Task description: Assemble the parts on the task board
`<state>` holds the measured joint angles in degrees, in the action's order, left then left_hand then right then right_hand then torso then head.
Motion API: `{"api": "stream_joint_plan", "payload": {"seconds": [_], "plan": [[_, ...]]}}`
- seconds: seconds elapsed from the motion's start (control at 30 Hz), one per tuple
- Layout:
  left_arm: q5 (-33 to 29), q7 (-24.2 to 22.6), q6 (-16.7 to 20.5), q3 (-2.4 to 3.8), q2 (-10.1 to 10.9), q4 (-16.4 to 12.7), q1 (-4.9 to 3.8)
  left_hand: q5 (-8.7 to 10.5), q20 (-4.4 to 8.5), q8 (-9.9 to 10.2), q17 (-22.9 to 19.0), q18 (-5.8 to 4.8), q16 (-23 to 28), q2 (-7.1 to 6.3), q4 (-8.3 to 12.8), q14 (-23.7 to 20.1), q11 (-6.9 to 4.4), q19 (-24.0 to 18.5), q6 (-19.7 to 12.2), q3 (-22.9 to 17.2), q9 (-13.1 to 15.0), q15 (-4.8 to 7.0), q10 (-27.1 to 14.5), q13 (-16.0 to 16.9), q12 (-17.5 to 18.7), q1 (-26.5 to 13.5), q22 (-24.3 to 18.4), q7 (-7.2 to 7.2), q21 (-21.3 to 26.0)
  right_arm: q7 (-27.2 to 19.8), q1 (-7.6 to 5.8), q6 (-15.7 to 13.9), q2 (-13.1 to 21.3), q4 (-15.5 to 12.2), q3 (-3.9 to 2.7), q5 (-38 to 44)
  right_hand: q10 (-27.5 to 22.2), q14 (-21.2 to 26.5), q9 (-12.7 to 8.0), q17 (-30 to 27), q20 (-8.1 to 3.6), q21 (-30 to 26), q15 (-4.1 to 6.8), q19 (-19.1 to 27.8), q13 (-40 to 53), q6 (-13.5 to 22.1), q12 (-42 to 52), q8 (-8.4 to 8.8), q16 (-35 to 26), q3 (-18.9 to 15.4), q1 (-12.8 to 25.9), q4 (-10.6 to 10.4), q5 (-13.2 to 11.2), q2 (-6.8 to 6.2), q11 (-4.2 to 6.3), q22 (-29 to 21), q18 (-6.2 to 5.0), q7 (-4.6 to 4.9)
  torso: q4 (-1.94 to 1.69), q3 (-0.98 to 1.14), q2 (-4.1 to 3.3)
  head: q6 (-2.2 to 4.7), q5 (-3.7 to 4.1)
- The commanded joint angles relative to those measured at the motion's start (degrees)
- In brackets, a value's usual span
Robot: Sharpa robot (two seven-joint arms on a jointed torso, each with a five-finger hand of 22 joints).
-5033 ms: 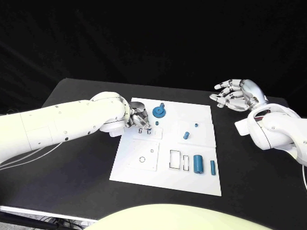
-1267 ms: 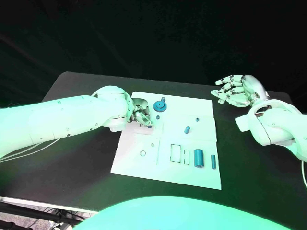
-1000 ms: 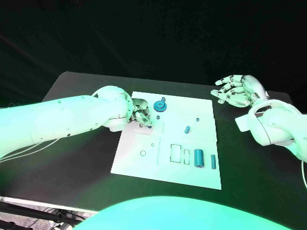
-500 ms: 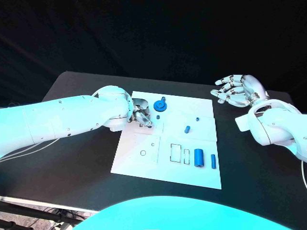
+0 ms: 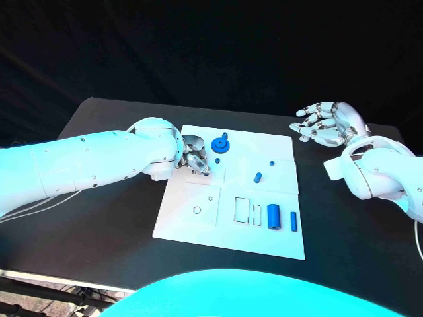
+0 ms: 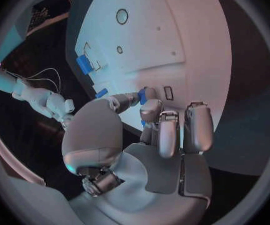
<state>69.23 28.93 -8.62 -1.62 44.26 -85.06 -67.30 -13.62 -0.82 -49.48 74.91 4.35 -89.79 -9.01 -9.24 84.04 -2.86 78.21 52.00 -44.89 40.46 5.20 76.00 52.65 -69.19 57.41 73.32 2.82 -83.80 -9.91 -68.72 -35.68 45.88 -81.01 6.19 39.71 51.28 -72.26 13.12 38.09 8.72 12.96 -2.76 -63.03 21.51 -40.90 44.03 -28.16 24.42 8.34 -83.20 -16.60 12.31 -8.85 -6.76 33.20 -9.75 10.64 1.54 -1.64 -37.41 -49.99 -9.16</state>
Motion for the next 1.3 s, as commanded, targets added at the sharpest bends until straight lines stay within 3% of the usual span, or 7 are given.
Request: {"api": "stream_joint_plan", "payload": {"seconds": [0.03, 0.63, 0.87, 1.0, 1.07, 1.13, 1.3], "plan": [[0.0, 0.1, -0.9, -0.21, -0.3, 0.3, 0.20, 0.12, -0.07, 0.3, 15.1, -0.80, -0.2, -0.05, 1.7, 6.0, -0.21, 0.4, 2.6, -1.2, -0.1, 0.52, 0.0, 0.0, 0.0, -0.7, 0.1, -2.34, -0.3, -0.5, 0.04, 0.6, 0.0, 0.0, -0.01, 0.4, -0.1, -0.2, -0.1, 0.1, 0.33, -0.3, 0.01, -0.1, 0.0, 0.2, -0.3, -0.22, -0.4, 0.2, 0.2, -0.1, 0.2, 0.08, -0.10, 0.0, -0.66, 0.75, -0.01, 0.01, 0.00, -0.01, 0.02], [0.0, 0.2, -0.8, -0.31, -0.8, 1.1, 0.21, 0.23, 0.01, 0.7, 15.1, -0.80, -0.2, -0.23, -0.7, 6.0, -0.27, 0.4, 2.8, 2.4, -0.1, 0.58, -0.1, 0.2, 0.0, -1.4, 0.2, -2.40, -0.2, -0.4, 0.04, 0.7, 0.0, 0.0, -0.01, 0.3, -0.1, -0.3, -0.1, 0.1, 0.33, -0.4, 0.00, -0.1, -0.1, 0.2, -0.2, -0.25, -0.5, 0.2, 0.3, -0.1, 0.2, 0.11, -0.10, -0.1, -0.66, 0.75, -0.03, -0.04, -0.01, -0.01, 0.10], [0.0, 0.3, -0.6, -0.31, -0.8, 1.4, 0.21, 0.44, 0.04, 0.9, 15.1, -0.81, -0.2, -0.33, -4.1, 6.0, -0.28, 0.5, 3.2, 7.2, -0.2, 0.60, -0.1, 0.5, 0.1, -2.0, 0.2, -2.43, -0.2, -0.4, 0.09, 0.6, 0.0, 0.1, -0.01, 0.3, -0.1, -0.3, -0.1, 0.1, 0.34, -0.4, 0.00, -0.1, -0.1, 0.2, -0.2, -0.27, -0.5, 0.2, 0.4, -0.1, 0.2, 0.12, -0.10, -0.2, -0.66, 0.75, -0.01, -0.02, 0.01, -0.01, 0.07], [0.1, 0.3, -0.2, -0.31, -0.8, 1.4, 0.21, 0.79, 0.08, 1.1, 15.1, -0.80, -0.2, -1.63, -6.9, 6.0, -0.31, 0.5, 3.4, 12.3, -0.2, 0.64, -0.1, 0.6, 0.1, -2.2, 0.2, -2.46, -0.1, -0.5, 0.11, 0.6, 0.0, 0.0, -0.01, 0.3, -0.1, -0.3, -0.1, 0.1, 0.34, -0.4, -0.01, -0.1, -0.2, 0.2, -0.2, -0.28, -0.6, 0.1, 0.4, -0.1, 0.2, 0.13, -0.11, -0.2, -0.66, 0.76, 0.00, -0.05, -0.01, -0.01, 0.05], [0.1, 0.3, 0.1, -0.30, -0.7, 1.4, 0.22, 1.14, 0.10, 1.3, 15.1, -0.81, -0.2, -1.86, -7.3, 6.0, -0.33, 0.5, 3.4, 14.3, -0.2, 0.67, -0.1, 0.7, 0.1, -2.0, 0.3, -2.47, -0.1, -0.5, 0.11, 0.6, 0.0, 0.0, -0.01, 0.2, -0.1, -0.3, -0.1, 0.2, 0.35, -0.5, -0.02, -0.1, -0.2, 0.2, -0.2, -0.30, -0.6, 0.1, 0.6, -0.1, 0.2, 0.13, -0.12, -0.2, -0.65, 0.76, 0.00, -0.04, -0.03, -0.01, 0.09], [0.2, 0.3, 0.3, -0.29, -0.6, 1.3, 0.22, 3.06, 0.11, 1.5, 15.1, -0.81, -0.2, -1.75, -7.5, 6.0, -0.32, 0.5, 3.5, 16.3, -0.3, 0.65, -0.1, 0.7, 0.2, -2.2, 0.3, -2.47, -0.1, -0.5, 0.12, 0.6, 0.0, 0.0, -0.01, 0.2, -0.1, -0.3, -0.1, 0.2, 0.36, -0.5, -0.03, -0.2, -0.3, 0.2, -0.2, -0.32, -0.7, 0.0, 0.8, -0.1, 0.1, 0.14, -0.13, -0.3, -0.65, 0.77, -0.01, -0.04, -0.02, -0.01, 0.11], [0.3, 0.3, 0.7, -0.26, -0.2, 1.1, 0.22, 4.61, 0.11, 1.7, 15.1, -0.80, -0.2, -1.60, -7.6, 6.0, -0.33, 0.5, 3.5, 17.9, -0.4, 0.66, -0.1, 0.7, 0.2, -2.4, 0.3, -2.49, 0.0, -0.5, 0.13, 0.6, 0.0, 0.0, -0.01, 0.2, -0.1, -0.4, -0.1, 0.2, 0.37, -0.6, -0.05, -0.2, -0.3, 0.3, -0.2, -0.34, -0.8, 0.0, 0.9, -0.1, 0.1, 0.16, -0.14, -0.3, -0.65, 0.78, -0.01, -0.05, 0.02, -0.01, 0.15]]}}
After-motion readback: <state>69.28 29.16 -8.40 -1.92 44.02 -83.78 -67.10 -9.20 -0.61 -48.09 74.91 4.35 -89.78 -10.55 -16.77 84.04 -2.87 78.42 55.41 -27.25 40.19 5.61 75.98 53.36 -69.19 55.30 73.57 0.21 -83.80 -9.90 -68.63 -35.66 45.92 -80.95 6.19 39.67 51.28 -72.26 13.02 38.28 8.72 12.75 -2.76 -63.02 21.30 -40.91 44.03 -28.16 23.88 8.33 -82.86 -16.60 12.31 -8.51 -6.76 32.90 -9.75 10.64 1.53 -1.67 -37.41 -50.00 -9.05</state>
